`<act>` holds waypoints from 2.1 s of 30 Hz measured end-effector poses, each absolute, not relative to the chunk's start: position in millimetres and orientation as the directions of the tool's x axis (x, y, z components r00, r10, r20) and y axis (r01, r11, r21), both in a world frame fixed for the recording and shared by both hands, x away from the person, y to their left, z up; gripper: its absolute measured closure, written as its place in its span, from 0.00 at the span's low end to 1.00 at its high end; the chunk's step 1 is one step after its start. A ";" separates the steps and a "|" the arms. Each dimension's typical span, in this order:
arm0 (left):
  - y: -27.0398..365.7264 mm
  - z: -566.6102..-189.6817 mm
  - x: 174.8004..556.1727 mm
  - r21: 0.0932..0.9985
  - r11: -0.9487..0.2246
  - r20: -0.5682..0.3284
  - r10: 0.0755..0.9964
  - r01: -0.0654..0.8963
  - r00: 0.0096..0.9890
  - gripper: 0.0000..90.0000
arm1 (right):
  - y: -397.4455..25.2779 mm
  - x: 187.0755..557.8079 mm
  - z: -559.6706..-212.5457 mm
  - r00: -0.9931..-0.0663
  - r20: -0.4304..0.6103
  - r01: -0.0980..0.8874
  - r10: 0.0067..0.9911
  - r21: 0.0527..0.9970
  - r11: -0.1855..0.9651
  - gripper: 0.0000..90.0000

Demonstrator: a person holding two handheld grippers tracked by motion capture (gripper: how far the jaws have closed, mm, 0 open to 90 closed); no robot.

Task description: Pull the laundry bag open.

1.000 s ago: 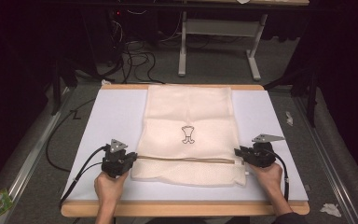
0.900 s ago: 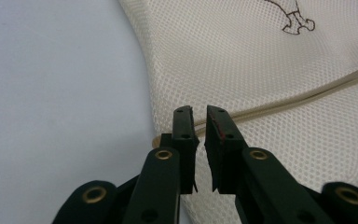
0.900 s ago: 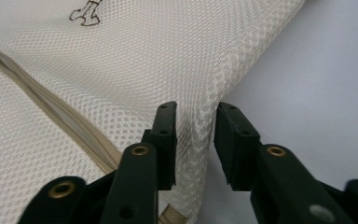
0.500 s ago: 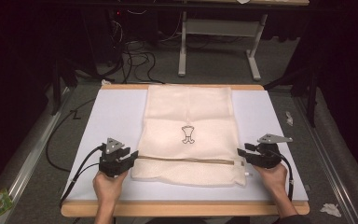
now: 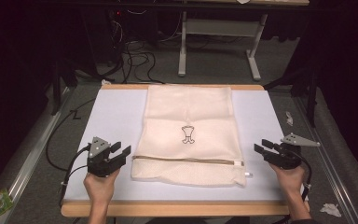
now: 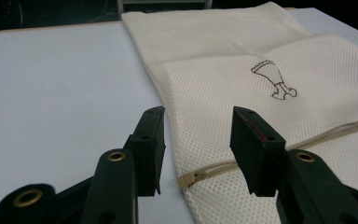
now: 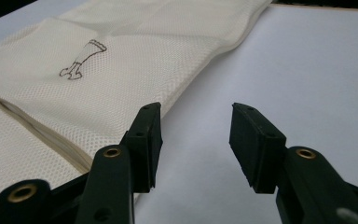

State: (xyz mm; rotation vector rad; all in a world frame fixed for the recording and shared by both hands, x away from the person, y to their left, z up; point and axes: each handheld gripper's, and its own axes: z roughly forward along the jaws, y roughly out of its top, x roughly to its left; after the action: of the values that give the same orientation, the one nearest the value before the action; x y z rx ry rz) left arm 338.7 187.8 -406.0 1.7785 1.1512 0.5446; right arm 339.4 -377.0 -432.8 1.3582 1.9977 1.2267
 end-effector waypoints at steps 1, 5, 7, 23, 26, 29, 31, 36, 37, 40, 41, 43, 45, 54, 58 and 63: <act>189.5 -404.8 338.2 0.872 -0.139 -0.109 0.880 0.469 0.463 0.61 | -379.6 338.1 -431.7 -0.420 0.130 0.515 0.898 0.849 0.118 0.61; 194.7 -400.7 336.2 0.880 -0.129 -0.107 0.884 0.458 0.455 0.61 | -389.3 333.8 -428.3 -0.400 0.139 0.503 0.906 0.859 0.091 0.61; 196.9 -399.8 335.8 0.882 -0.123 -0.108 0.886 0.455 0.450 0.61 | -393.6 331.5 -426.7 -0.391 0.138 0.494 0.910 0.866 0.081 0.62; 214.3 -404.6 338.1 0.878 -0.106 -0.111 0.904 0.467 0.413 0.63 | -420.3 323.3 -428.4 -0.343 0.174 0.478 0.923 0.878 0.013 0.65; 214.7 -406.8 338.0 0.871 -0.110 -0.109 0.907 0.479 0.407 0.62 | -423.9 322.1 -428.7 -0.337 0.182 0.483 0.924 0.876 0.004 0.66; 216.9 -408.3 339.7 0.869 -0.104 -0.112 0.910 0.483 0.399 0.62 | -427.4 321.6 -428.9 -0.330 0.177 0.481 0.927 0.877 0.003 0.66; 218.8 -408.9 340.7 0.870 -0.096 -0.117 0.912 0.484 0.393 0.62 | -429.6 321.6 -429.2 -0.325 0.178 0.481 0.929 0.877 0.001 0.66; 223.0 -411.4 341.9 0.868 -0.084 -0.125 0.917 0.489 0.379 0.62 | -433.5 322.2 -431.7 -0.310 0.179 0.487 0.934 0.874 -0.006 0.66; 223.9 -412.3 342.5 0.867 -0.079 -0.130 0.918 0.491 0.376 0.61 | -433.9 322.5 -432.2 -0.309 0.179 0.488 0.934 0.873 -0.006 0.66; 226.7 -415.8 344.8 0.864 -0.066 -0.142 0.919 0.500 0.367 0.61 | -435.8 323.6 -434.4 -0.304 0.180 0.491 0.935 0.871 -0.008 0.66; 227.3 -416.6 345.4 0.862 -0.068 -0.142 0.919 0.503 0.368 0.62 | -436.4 323.7 -435.0 -0.302 0.181 0.493 0.936 0.870 -0.009 0.66; 227.8 -419.0 346.8 0.856 -0.071 -0.144 0.919 0.513 0.367 0.62 | -437.6 324.3 -436.3 -0.299 0.185 0.497 0.936 0.867 -0.013 0.66; 228.7 -421.0 347.7 0.854 -0.069 -0.145 0.921 0.516 0.362 0.62 | -438.8 324.7 -437.2 -0.296 0.189 0.501 0.936 0.865 -0.017 0.66; 234.5 -430.5 354.7 0.840 -0.044 -0.169 0.926 0.541 0.337 0.62 | -440.1 327.7 -440.7 -0.285 0.195 0.510 0.938 0.860 -0.024 0.66; 233.5 -433.6 357.5 0.839 -0.048 -0.153 0.935 0.542 0.320 0.60 | -440.1 329.8 -442.9 -0.284 0.195 0.513 0.939 0.858 -0.023 0.66; 232.0 -440.1 364.5 0.830 -0.034 -0.169 0.936 0.556 0.309 0.60 | -439.8 332.4 -447.1 -0.277 0.199 0.522 0.940 0.852 -0.027 0.66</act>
State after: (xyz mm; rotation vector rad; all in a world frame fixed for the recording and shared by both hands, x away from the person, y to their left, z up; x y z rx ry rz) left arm 364.5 232.0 -440.1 1.7066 1.3590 0.5490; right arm 332.4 -439.8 -447.1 1.5272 1.8102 1.2450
